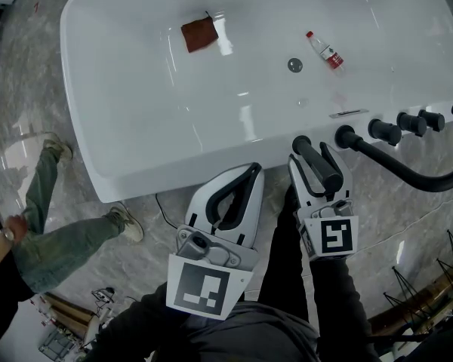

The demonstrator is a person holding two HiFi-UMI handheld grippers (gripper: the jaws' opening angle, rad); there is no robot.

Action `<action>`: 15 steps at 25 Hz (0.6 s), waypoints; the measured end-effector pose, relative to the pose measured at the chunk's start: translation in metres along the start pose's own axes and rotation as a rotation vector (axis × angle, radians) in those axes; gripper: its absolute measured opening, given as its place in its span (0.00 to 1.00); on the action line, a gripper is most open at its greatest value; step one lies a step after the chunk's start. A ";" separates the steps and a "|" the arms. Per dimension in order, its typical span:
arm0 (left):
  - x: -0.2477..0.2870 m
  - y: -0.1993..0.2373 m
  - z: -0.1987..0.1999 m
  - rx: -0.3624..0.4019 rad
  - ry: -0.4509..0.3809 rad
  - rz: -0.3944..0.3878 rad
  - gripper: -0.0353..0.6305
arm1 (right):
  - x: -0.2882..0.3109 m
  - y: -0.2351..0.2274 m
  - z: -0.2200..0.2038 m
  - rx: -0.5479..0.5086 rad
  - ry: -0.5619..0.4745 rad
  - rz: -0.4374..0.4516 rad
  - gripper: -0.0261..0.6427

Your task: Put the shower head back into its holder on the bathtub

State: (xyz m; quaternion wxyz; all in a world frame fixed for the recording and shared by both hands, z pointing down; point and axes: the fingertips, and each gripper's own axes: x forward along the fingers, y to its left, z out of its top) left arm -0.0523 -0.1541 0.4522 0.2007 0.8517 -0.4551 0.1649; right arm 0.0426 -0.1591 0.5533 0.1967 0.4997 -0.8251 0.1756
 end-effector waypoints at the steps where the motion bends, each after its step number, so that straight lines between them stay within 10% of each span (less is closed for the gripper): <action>1: 0.000 0.000 0.000 0.001 0.001 0.000 0.06 | 0.000 0.000 0.000 -0.001 0.000 0.000 0.43; 15: -0.001 0.001 -0.002 0.000 0.005 -0.001 0.06 | 0.001 0.001 0.001 -0.017 -0.001 -0.001 0.43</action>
